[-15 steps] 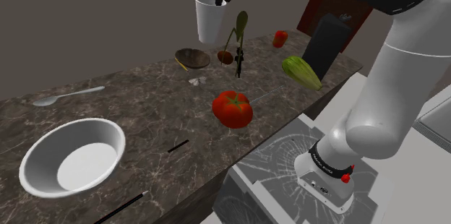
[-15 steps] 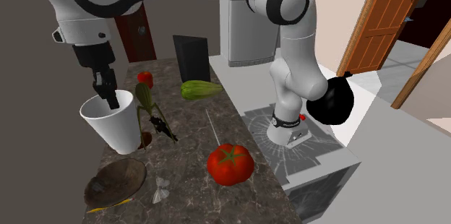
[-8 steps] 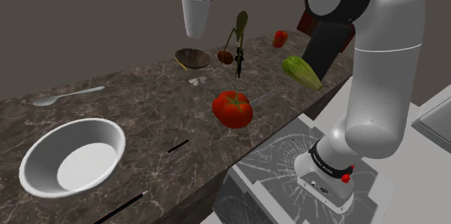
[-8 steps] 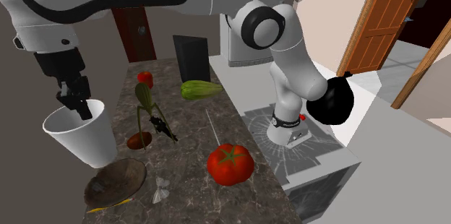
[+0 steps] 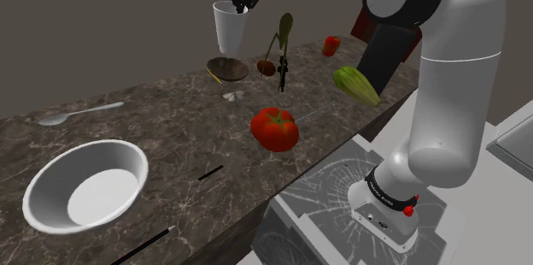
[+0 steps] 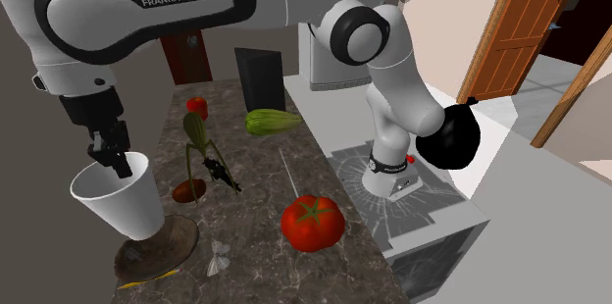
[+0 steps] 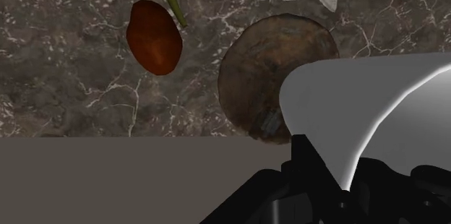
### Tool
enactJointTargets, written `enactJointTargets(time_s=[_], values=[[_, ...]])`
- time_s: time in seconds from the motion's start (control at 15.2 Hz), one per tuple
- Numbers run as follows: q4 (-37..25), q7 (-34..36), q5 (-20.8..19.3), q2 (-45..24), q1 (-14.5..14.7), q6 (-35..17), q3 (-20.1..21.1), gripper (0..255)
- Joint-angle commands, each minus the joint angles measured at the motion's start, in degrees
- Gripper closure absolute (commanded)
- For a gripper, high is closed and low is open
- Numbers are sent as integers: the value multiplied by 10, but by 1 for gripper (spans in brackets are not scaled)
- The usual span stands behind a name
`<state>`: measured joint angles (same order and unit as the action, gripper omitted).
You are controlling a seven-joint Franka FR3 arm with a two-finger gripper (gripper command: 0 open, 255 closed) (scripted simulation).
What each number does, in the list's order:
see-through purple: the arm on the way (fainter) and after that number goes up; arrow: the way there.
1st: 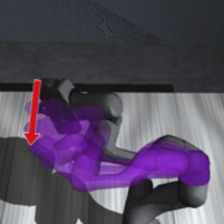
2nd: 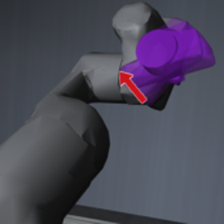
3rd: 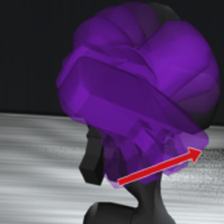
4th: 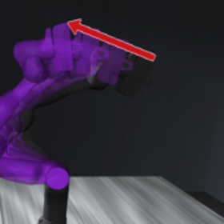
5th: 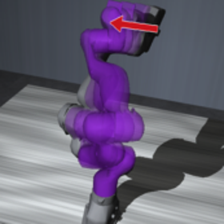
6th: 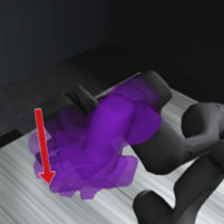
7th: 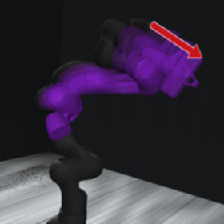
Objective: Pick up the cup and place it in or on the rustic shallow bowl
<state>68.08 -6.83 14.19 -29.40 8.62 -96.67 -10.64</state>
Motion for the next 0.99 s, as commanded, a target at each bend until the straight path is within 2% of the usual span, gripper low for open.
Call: enactJointTargets(time_s=[0.0, 0.73, 0.92], values=[[19, -3, 0, 2, 1, -18, 0, 255], [103, -18, 5, -2, 7, -104, 2, 255], [103, -18, 5, -2, 7, -104, 2, 255]])
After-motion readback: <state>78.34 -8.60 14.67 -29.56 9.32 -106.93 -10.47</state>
